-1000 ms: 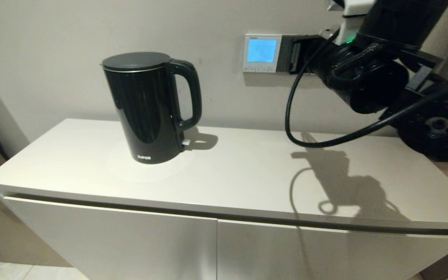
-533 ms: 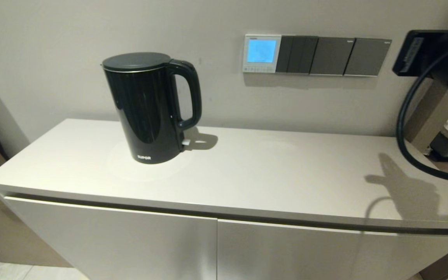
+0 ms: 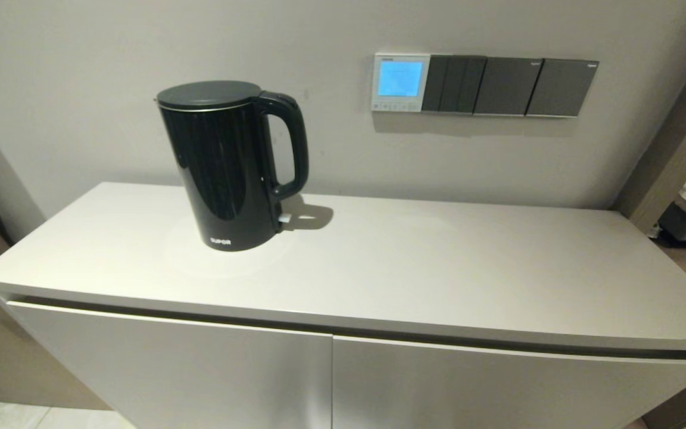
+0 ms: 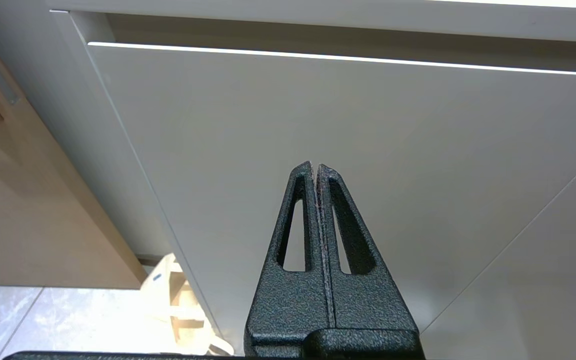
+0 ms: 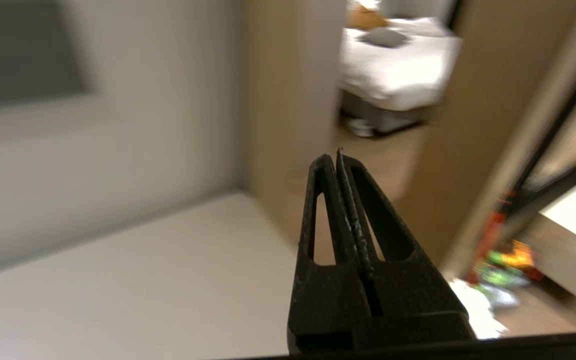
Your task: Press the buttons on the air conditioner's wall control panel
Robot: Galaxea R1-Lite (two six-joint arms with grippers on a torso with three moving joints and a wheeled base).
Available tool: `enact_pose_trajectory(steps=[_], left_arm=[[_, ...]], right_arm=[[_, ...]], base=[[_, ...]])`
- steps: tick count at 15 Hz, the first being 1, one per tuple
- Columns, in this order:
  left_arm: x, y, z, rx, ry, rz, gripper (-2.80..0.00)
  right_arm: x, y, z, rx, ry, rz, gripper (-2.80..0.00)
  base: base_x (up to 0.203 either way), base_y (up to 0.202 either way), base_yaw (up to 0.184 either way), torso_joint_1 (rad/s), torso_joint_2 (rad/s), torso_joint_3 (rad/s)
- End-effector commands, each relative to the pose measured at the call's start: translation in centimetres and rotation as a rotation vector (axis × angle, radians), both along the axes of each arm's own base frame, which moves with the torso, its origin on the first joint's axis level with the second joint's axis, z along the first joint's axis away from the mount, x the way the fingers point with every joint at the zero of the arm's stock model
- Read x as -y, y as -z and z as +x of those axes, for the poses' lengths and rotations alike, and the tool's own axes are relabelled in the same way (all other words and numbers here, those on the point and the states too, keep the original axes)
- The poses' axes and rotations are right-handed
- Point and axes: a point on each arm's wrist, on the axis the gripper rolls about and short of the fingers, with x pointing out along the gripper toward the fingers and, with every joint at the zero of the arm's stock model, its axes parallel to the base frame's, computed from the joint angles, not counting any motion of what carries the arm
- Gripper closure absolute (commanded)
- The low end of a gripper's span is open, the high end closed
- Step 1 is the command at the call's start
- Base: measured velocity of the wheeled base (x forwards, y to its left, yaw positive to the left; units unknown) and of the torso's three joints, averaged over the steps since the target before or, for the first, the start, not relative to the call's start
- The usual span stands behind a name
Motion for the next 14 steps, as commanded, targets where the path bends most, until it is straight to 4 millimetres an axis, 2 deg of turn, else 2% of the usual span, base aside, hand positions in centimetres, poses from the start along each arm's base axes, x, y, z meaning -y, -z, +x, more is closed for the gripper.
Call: enact_pose_trajectory(steps=[1, 5, 7, 8, 13, 14], left_arm=[[0.0, 0.0, 0.0, -0.002, -0.001, 0.000, 0.00], [0.0, 0.0, 0.0, -0.002, 0.001, 0.000, 0.00], [0.0, 0.0, 0.0, -0.002, 0.001, 0.000, 0.00], [0.0, 0.0, 0.0, -0.002, -0.001, 0.000, 0.00], [0.0, 0.0, 0.0, 0.000, -0.001, 0.000, 0.00], [0.0, 0.0, 0.0, -0.002, -0.001, 0.000, 0.00]], right_arm=[[1.5, 1.4, -4.8, 0.040, 0.087, 0.005, 0.00], [2.1, 5.6, -9.9, -0.021, 0.121, -0.024, 0.00], [1.9, 7.8, -11.8, 0.001, 0.031, -0.039, 0.00], [1.7, 8.9, -12.3, 0.019, -0.070, -0.038, 0.00], [1.3, 15.8, -10.2, -0.135, -0.309, 0.113, 0.00], [1.2, 16.4, -10.2, -0.140, -0.322, 0.132, 0.00]], base=[[0.000, 0.000, 0.000, 0.000, 0.00, 0.000], [0.000, 0.000, 0.000, 0.000, 0.00, 0.000], [0.000, 0.000, 0.000, 0.000, 0.00, 0.000], [0.000, 0.000, 0.000, 0.000, 0.00, 0.000], [0.000, 0.000, 0.000, 0.000, 0.00, 0.000], [0.000, 0.000, 0.000, 0.000, 0.00, 0.000]])
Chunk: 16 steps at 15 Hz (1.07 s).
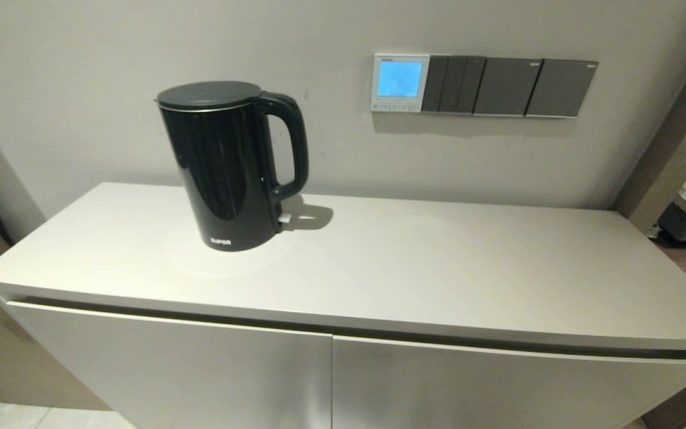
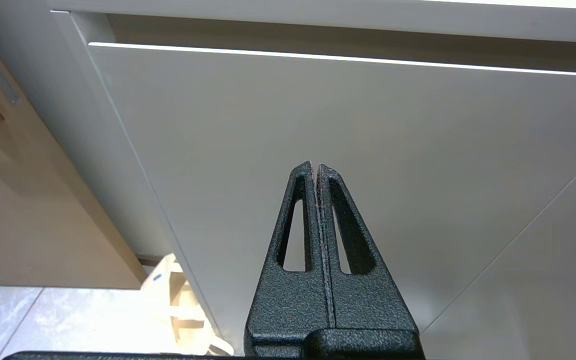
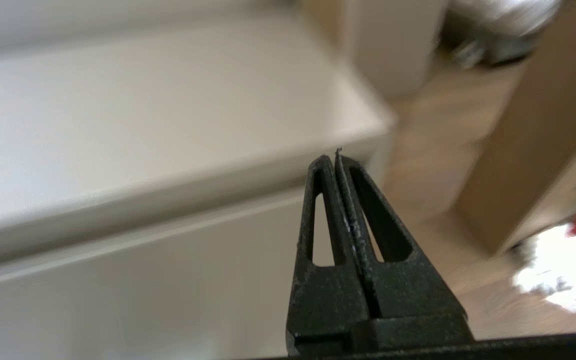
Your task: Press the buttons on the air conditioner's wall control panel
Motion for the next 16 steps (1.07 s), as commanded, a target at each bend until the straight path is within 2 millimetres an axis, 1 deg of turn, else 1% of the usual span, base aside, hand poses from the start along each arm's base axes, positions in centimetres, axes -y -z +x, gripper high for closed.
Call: enact_pose_trajectory(steps=[1, 3, 6, 7, 9, 11, 13, 16], left_arm=[[0.0, 0.0, 0.0, -0.002, -0.001, 0.000, 0.00], [0.0, 0.0, 0.0, -0.002, -0.001, 0.000, 0.00], [0.0, 0.0, 0.0, -0.002, -0.001, 0.000, 0.00], [0.0, 0.0, 0.0, -0.002, 0.000, 0.000, 0.00], [0.0, 0.0, 0.0, -0.001, 0.000, 0.000, 0.00], [0.0, 0.0, 0.0, -0.002, -0.001, 0.000, 0.00], [0.0, 0.0, 0.0, -0.002, 0.000, 0.000, 0.00], [0.0, 0.0, 0.0, -0.002, -0.001, 0.000, 0.00]], right_arm=[[0.0, 1.6, 0.0, -0.028, -0.016, 0.018, 0.00], [-0.1, 2.9, 0.1, -0.067, -0.050, 0.020, 0.00], [-0.4, 4.0, -0.5, -0.023, -0.156, 0.018, 0.00], [-0.4, 4.7, -0.5, -0.036, -0.181, 0.016, 0.00], [-0.5, 5.9, -0.5, -0.075, -0.188, 0.023, 0.00], [-0.5, 6.0, -0.6, -0.064, -0.196, 0.028, 0.00], [-0.6, 6.1, -1.0, -0.035, -0.256, 0.020, 0.00], [-0.7, 6.4, -1.2, -0.042, -0.298, 0.021, 0.00]], base=[[0.000, 0.000, 0.000, 0.000, 0.00, 0.000], [0.000, 0.000, 0.000, 0.000, 0.00, 0.000], [0.000, 0.000, 0.000, 0.000, 0.00, 0.000], [0.000, 0.000, 0.000, 0.000, 0.00, 0.000], [0.000, 0.000, 0.000, 0.000, 0.00, 0.000], [0.000, 0.000, 0.000, 0.000, 0.00, 0.000], [0.000, 0.000, 0.000, 0.000, 0.00, 0.000], [0.000, 0.000, 0.000, 0.000, 0.00, 0.000]])
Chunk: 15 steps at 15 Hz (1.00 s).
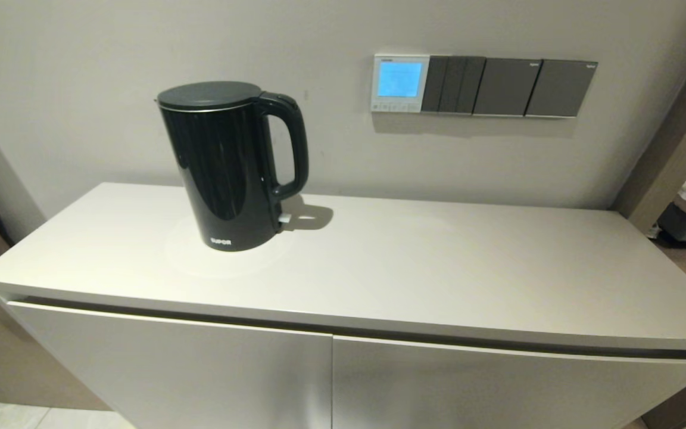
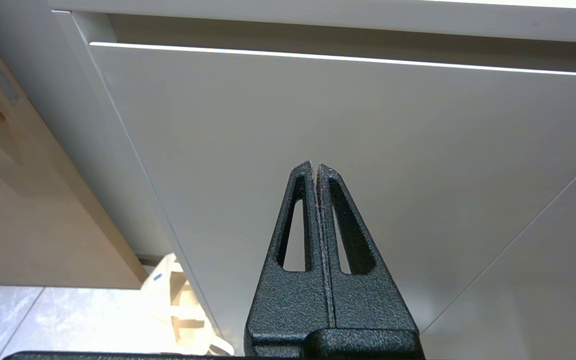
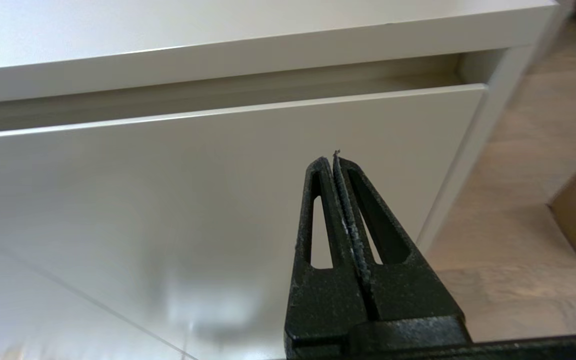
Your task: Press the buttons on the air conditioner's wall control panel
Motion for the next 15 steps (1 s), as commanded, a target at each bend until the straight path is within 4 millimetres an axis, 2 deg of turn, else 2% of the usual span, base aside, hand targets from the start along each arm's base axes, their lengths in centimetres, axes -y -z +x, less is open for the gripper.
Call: enact_pose_trajectory(steps=[1, 3, 5, 15], left_arm=[[0.0, 0.0, 0.0, -0.002, -0.001, 0.000, 0.00], [0.0, 0.0, 0.0, -0.002, 0.001, 0.000, 0.00], [0.0, 0.0, 0.0, -0.002, -0.001, 0.000, 0.00], [0.0, 0.0, 0.0, -0.002, 0.001, 0.000, 0.00]], right_arm=[[0.0, 0.3, -0.5, 0.028, -0.025, 0.001, 0.00], [-0.1, 1.4, -1.6, 0.058, -0.042, -0.010, 0.00], [-0.1, 1.9, -1.8, 0.043, -0.050, -0.019, 0.00], [-0.1, 2.1, -1.7, 0.019, -0.051, -0.006, 0.00]], base=[[0.000, 0.000, 0.000, 0.000, 0.00, 0.000], [0.000, 0.000, 0.000, 0.000, 0.00, 0.000], [0.000, 0.000, 0.000, 0.000, 0.00, 0.000], [0.000, 0.000, 0.000, 0.000, 0.00, 0.000]])
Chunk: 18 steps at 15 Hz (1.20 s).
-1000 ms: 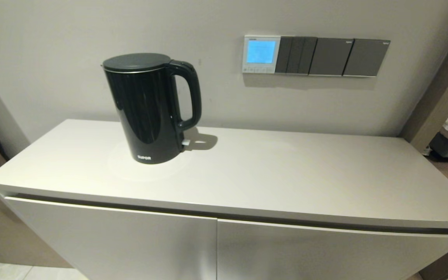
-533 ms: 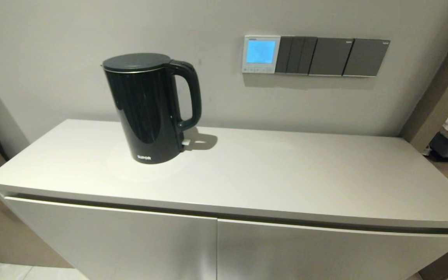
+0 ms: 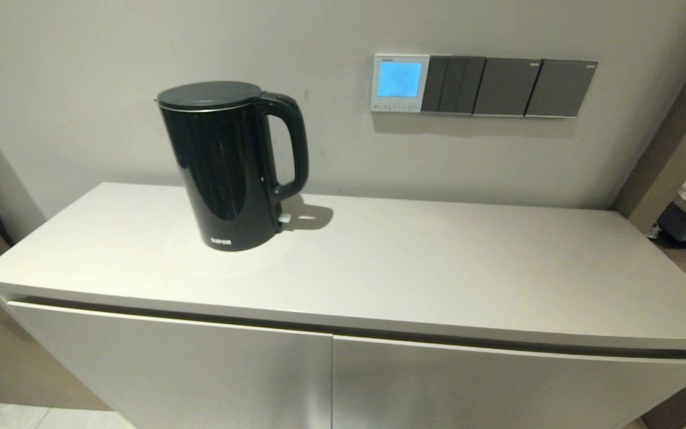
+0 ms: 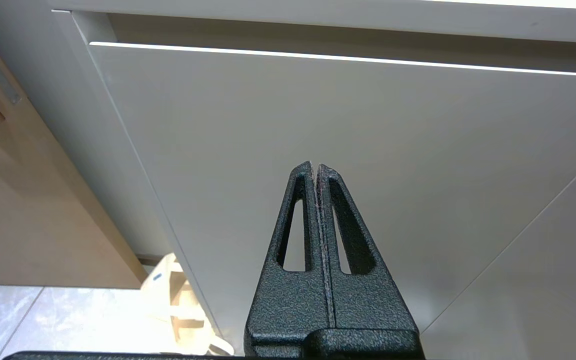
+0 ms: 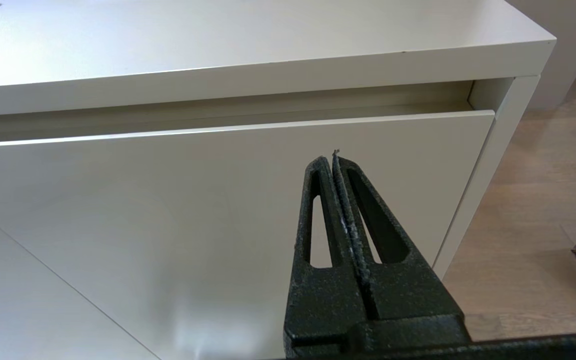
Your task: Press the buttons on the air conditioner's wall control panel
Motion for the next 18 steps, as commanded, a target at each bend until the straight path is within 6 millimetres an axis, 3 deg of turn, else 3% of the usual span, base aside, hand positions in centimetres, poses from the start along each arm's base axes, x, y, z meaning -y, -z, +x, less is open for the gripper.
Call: enact_pose_trajectory(steps=[1, 18], left_arm=[[0.00, 0.00, 0.01, -0.002, 0.000, 0.000, 0.00], [0.00, 0.00, 0.01, -0.002, 0.000, 0.000, 0.00]], right_arm=[[0.00, 0.00, 0.02, -0.004, 0.000, 0.001, 0.00], [0.00, 0.05, 0.04, -0.006, 0.000, 0.003, 0.00]], base=[[0.000, 0.000, 0.000, 0.000, 0.00, 0.000], [0.000, 0.000, 0.000, 0.000, 0.00, 0.000]])
